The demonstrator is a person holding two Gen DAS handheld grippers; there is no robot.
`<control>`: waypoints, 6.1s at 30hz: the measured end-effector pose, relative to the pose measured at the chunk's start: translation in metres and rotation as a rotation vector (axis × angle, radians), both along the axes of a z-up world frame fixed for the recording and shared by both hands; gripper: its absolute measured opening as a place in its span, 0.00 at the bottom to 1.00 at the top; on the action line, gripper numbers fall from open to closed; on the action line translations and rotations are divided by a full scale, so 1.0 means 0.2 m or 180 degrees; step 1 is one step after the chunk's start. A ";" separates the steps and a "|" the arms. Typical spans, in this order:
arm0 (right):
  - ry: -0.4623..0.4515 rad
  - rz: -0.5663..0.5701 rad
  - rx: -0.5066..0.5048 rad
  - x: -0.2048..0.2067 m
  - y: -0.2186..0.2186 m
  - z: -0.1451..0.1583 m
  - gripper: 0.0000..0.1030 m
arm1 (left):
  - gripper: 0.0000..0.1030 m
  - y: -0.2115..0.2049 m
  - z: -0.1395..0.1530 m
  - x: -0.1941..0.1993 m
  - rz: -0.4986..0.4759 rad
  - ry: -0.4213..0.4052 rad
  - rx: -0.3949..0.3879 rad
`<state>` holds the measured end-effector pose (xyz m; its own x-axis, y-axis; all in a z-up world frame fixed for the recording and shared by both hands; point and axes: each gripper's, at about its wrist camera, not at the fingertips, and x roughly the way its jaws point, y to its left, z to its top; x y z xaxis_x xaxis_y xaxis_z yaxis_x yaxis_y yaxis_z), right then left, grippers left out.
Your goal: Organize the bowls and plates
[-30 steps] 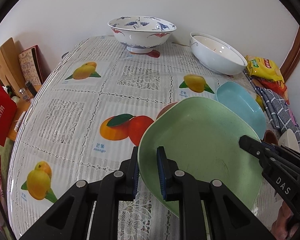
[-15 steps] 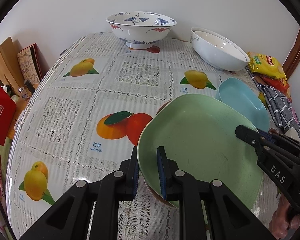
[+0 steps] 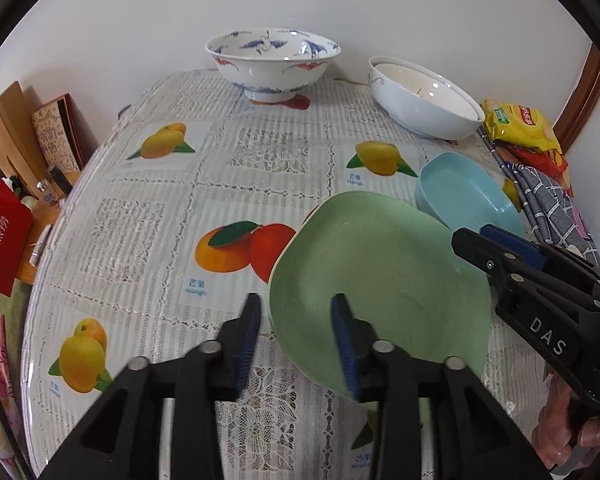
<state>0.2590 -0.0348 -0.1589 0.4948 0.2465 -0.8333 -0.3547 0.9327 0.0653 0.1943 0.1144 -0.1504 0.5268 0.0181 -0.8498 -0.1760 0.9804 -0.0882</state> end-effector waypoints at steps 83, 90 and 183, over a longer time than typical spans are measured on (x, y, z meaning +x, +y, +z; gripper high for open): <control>0.0591 -0.1194 0.0044 0.46 -0.62 -0.20 0.18 | 0.24 -0.53 -0.18 0.78 -0.0540 0.0259 0.0019; 0.0500 -0.1180 0.0041 0.46 -0.60 -0.19 0.08 | 0.15 -0.52 -0.16 0.78 -0.0498 0.0178 -0.0043; -0.0574 -0.0999 0.0326 -0.74 -0.44 0.73 0.07 | 0.13 -0.31 0.68 -0.46 -0.0354 -0.0856 -0.0042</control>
<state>0.1114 -0.1229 -0.0139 0.6962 0.1373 -0.7046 -0.0671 0.9897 0.1265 0.1029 0.0534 -0.0150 0.7314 -0.0625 -0.6791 -0.0359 0.9909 -0.1299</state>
